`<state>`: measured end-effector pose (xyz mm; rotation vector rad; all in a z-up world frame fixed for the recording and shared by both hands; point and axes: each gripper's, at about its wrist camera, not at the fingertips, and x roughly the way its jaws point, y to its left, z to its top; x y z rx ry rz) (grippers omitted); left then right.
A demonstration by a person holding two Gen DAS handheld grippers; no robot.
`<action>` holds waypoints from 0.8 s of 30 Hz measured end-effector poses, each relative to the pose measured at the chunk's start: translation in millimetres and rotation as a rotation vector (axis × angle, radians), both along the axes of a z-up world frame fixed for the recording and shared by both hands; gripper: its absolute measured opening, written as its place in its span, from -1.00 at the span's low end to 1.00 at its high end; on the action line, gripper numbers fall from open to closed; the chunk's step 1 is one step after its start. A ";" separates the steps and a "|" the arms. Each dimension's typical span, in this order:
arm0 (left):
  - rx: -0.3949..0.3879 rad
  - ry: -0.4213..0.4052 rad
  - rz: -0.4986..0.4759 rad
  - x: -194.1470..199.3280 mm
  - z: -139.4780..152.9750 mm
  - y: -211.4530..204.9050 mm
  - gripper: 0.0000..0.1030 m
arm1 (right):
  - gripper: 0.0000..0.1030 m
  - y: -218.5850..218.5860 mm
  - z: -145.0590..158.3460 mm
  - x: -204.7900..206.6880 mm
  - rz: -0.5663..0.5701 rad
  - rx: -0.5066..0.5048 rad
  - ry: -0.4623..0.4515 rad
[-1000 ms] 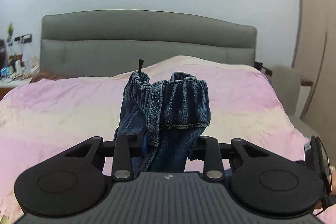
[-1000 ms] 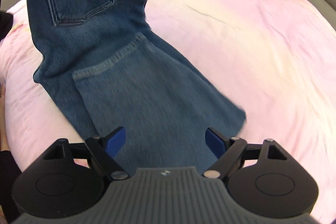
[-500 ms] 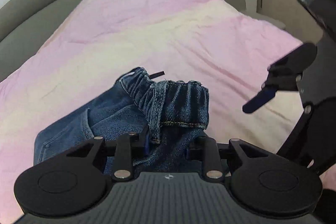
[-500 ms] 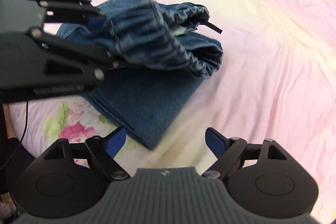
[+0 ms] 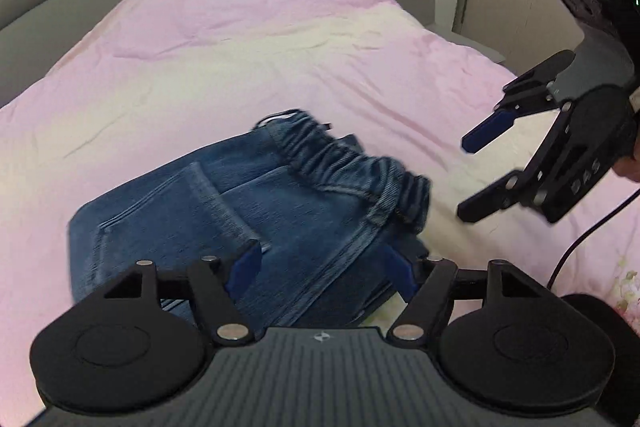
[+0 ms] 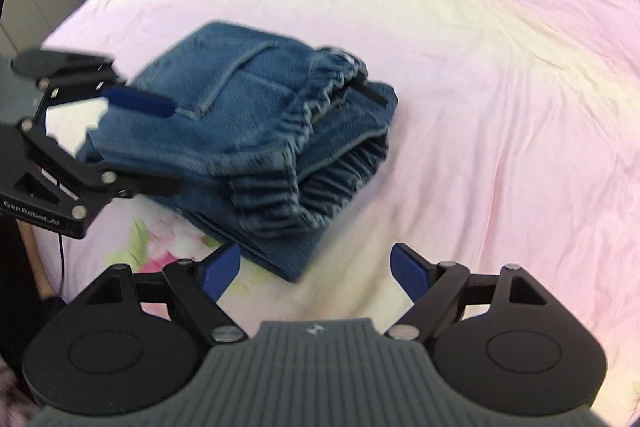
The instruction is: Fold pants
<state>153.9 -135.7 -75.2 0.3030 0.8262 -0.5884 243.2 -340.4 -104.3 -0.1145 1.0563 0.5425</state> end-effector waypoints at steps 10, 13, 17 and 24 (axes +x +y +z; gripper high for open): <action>0.121 0.110 0.240 -12.3 -42.2 124.2 0.68 | 0.34 45.6 0.8 47.1 -0.193 0.153 0.052; 0.096 0.157 0.273 -16.5 -58.7 137.4 0.67 | 0.31 49.4 -12.6 63.7 -0.257 0.144 0.090; 0.084 0.192 0.333 -11.0 -75.0 143.3 0.19 | -0.25 48.2 -34.8 82.1 -0.347 0.188 0.184; 0.030 0.219 0.355 -14.3 -65.6 161.3 -0.45 | -0.86 68.9 12.8 56.4 -0.219 0.140 0.009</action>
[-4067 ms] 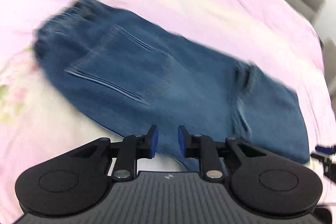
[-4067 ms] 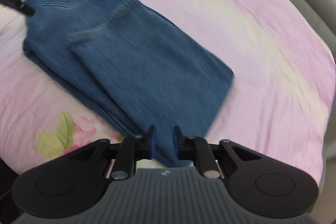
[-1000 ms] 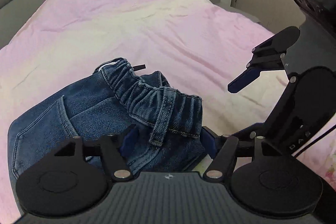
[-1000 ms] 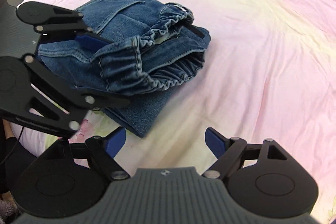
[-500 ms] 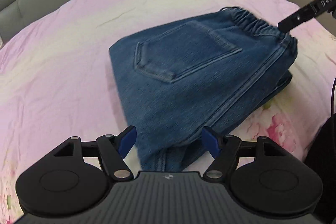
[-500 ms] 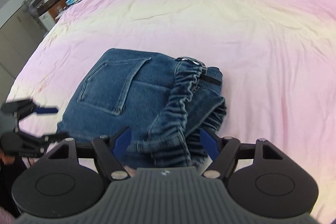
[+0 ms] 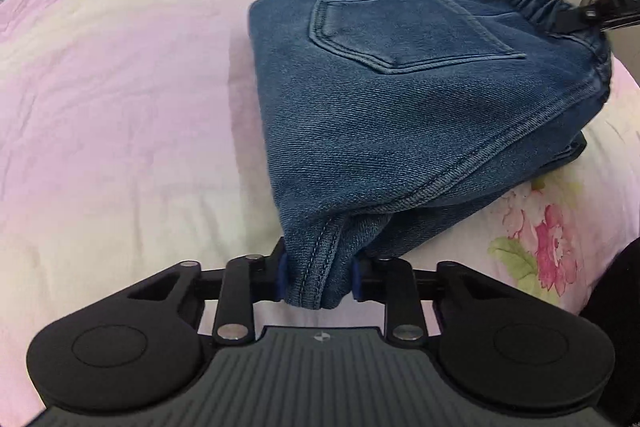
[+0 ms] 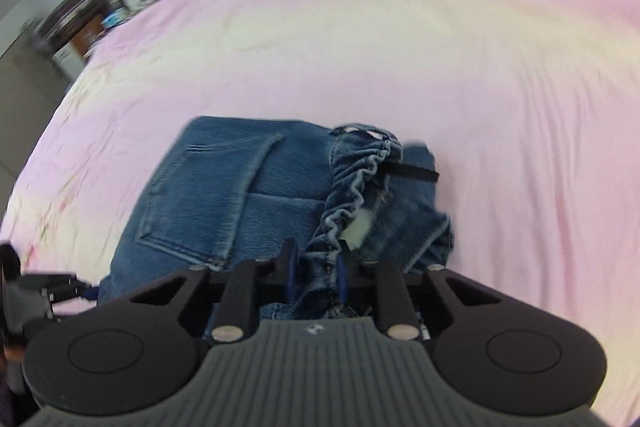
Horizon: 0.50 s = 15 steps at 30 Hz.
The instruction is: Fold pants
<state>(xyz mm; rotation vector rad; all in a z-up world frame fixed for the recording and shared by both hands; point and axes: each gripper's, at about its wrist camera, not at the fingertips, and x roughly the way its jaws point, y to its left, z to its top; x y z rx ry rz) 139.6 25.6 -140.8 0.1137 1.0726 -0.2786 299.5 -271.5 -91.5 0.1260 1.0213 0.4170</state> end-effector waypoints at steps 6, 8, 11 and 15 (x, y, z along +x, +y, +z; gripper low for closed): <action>0.028 0.031 -0.035 -4.1 1.8 11.2 -0.48 | -0.94 -8.0 -13.4 -28.4 0.015 -0.099 0.003; 0.025 0.059 -0.036 -3.4 -2.5 13.5 -0.48 | -0.95 -8.2 -35.2 -34.6 0.000 -0.118 0.022; 0.040 0.080 -0.059 -4.7 -2.4 13.4 -0.47 | -0.94 -9.0 -57.9 -38.0 -0.032 -0.106 0.046; 0.064 0.110 -0.099 -13.0 12.0 19.0 -0.46 | -0.93 -18.7 -58.1 -33.5 -0.068 -0.041 0.065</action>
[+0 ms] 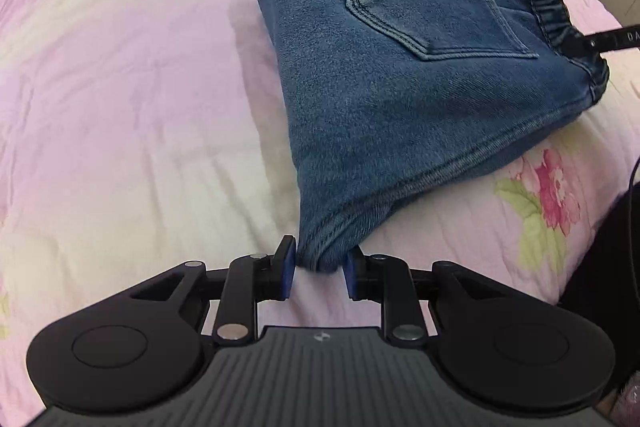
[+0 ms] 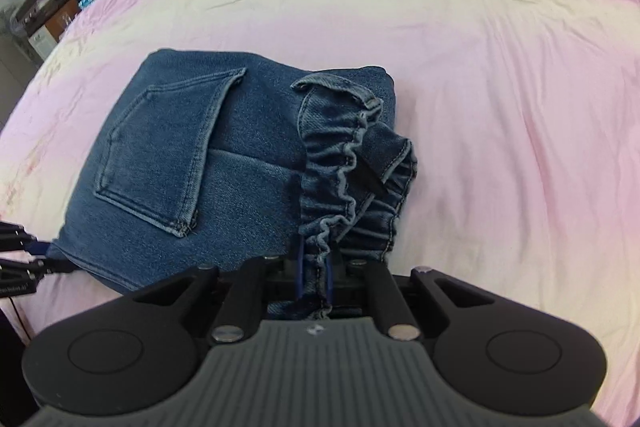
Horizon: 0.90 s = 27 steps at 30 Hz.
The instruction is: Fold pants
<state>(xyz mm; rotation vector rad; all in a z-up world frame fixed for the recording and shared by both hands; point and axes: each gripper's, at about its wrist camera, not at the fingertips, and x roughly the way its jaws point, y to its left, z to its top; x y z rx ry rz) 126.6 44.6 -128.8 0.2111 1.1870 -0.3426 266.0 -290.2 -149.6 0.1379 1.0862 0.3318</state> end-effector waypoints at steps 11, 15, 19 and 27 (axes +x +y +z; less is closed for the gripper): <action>-0.012 -0.103 -0.001 27.3 62.9 -6.4 -0.43 | 0.01 -39.4 27.1 7.8 -0.118 0.183 -0.015; -0.087 -0.110 0.068 61.2 63.6 -11.9 -0.24 | 0.21 -47.0 16.2 29.2 -0.190 0.243 0.019; -0.145 -0.094 0.130 85.6 51.5 -18.2 -0.22 | 0.23 -55.9 -6.8 49.7 -0.269 0.348 0.090; -0.145 -0.079 0.160 96.0 30.9 -24.7 -0.21 | -0.39 -46.8 -17.2 64.8 -0.250 0.383 0.073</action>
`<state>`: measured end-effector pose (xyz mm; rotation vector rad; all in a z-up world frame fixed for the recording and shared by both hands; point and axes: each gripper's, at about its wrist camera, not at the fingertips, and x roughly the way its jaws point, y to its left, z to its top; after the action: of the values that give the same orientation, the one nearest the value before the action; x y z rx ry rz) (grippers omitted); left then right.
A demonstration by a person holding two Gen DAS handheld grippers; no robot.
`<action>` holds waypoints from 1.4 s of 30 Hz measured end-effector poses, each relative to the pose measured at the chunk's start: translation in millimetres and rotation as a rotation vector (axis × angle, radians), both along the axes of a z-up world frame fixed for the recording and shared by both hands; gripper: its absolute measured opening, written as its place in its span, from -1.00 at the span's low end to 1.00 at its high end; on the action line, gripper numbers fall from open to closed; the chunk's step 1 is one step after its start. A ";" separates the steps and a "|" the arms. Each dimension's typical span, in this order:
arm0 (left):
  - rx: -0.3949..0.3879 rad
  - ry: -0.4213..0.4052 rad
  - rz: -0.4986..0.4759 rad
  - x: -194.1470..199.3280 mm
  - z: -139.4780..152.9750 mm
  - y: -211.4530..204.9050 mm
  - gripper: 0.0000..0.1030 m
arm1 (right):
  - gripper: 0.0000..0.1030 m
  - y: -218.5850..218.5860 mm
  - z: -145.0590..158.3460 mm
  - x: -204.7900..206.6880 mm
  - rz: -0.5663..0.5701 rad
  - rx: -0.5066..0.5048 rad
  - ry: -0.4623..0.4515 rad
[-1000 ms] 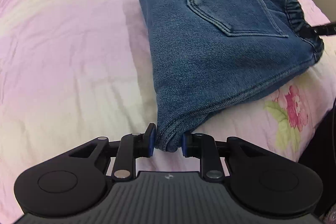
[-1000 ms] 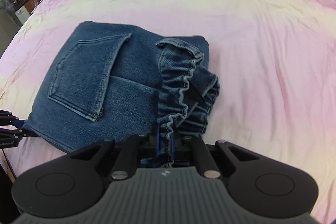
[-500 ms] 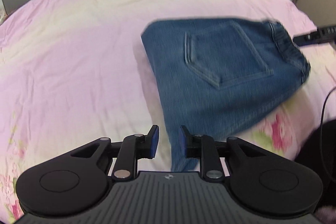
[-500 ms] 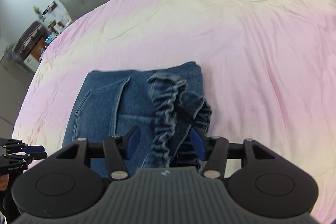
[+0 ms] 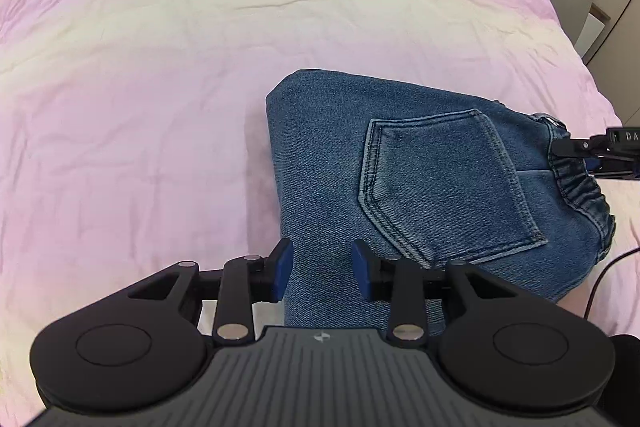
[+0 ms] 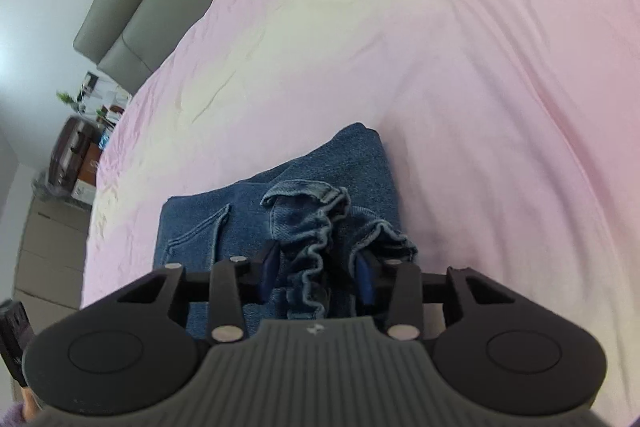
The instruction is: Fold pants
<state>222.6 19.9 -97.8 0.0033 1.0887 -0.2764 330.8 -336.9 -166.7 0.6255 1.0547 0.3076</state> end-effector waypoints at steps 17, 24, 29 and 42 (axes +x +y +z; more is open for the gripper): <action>-0.037 -0.077 0.080 7.4 2.6 3.8 -0.22 | -0.75 16.9 16.8 35.3 0.097 -0.195 -0.082; -0.028 -0.090 0.062 7.3 5.1 4.6 -0.22 | -0.46 33.0 29.7 36.4 0.124 -0.301 -0.112; 0.003 -0.128 0.006 -12.3 6.5 -7.6 -0.22 | -0.38 57.2 69.8 -13.3 0.185 -0.456 -0.325; 0.040 -0.111 -0.122 -30.7 -27.5 -50.1 -0.22 | -1.00 82.1 4.1 -66.9 0.347 -0.591 -0.294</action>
<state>191.9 -30.2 -125.3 0.1197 0.9853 -0.3603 263.9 -254.9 -162.7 -0.1355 0.9039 0.3548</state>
